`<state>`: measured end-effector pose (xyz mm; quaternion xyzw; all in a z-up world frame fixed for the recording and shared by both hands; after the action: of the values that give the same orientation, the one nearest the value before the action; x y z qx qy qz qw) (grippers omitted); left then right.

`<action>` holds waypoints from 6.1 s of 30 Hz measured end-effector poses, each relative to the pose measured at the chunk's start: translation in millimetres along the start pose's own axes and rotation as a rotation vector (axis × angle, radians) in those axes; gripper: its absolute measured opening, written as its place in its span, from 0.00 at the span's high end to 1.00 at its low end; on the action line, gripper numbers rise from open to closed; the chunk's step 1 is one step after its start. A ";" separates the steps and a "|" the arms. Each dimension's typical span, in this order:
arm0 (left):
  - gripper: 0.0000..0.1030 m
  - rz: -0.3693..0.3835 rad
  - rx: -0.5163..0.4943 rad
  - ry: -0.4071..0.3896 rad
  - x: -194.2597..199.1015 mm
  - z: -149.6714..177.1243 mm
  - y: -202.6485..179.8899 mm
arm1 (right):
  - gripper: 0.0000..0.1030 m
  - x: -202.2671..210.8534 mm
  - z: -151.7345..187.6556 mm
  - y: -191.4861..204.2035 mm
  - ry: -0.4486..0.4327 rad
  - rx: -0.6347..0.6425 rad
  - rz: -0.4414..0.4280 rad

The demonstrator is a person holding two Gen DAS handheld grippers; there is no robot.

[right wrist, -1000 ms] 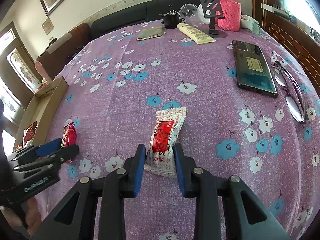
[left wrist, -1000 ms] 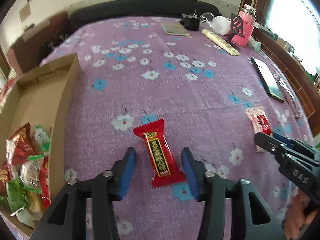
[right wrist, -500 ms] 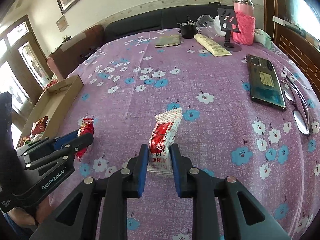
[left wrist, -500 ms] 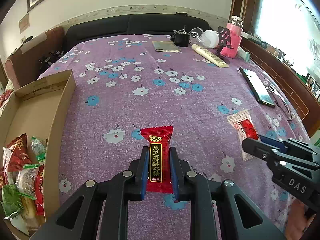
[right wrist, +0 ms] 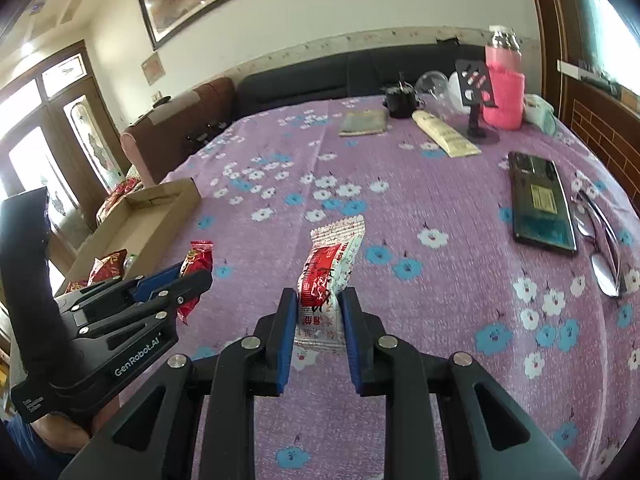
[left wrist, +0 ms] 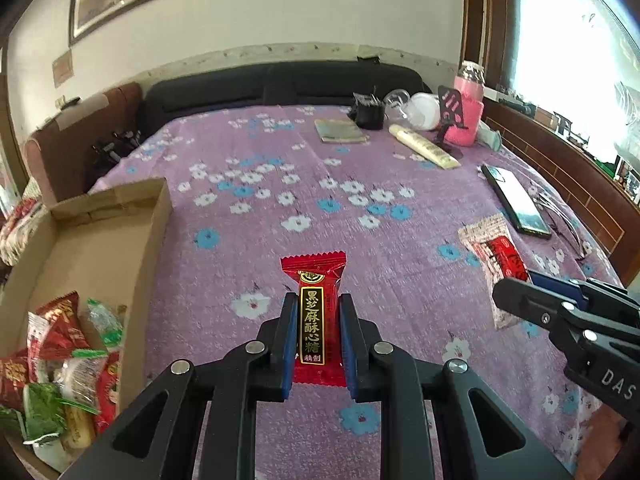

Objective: Organize snacks

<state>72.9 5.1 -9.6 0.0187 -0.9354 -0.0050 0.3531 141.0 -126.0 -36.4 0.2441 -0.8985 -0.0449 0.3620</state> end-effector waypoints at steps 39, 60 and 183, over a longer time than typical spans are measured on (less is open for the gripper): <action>0.81 -0.134 -0.044 -0.121 9.7 -10.2 6.8 | 0.79 3.9 -1.8 6.7 -0.028 0.022 -0.029; 0.81 -0.132 0.007 -0.139 14.6 -14.1 13.5 | 0.79 2.3 -2.1 2.1 -0.029 0.003 0.008; 0.01 -0.647 0.273 -0.043 109.8 84.1 221.1 | 0.16 -5.2 37.6 197.6 -0.072 0.322 -0.197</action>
<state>-72.0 221.5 4.7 0.3611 -0.8803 0.0081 0.3075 38.7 46.1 -16.4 0.3839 -0.8783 0.0555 0.2796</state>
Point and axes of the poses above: each gripper's, at about its wrist camera, not at the fingertips, and x roughly against the way its jaws point, y to its left, z to its underside, the point moved 7 cm from there along -x, roughly the way its jaws point, and after that the axes turned 3 degrees about -z, right-handed, at the moved point
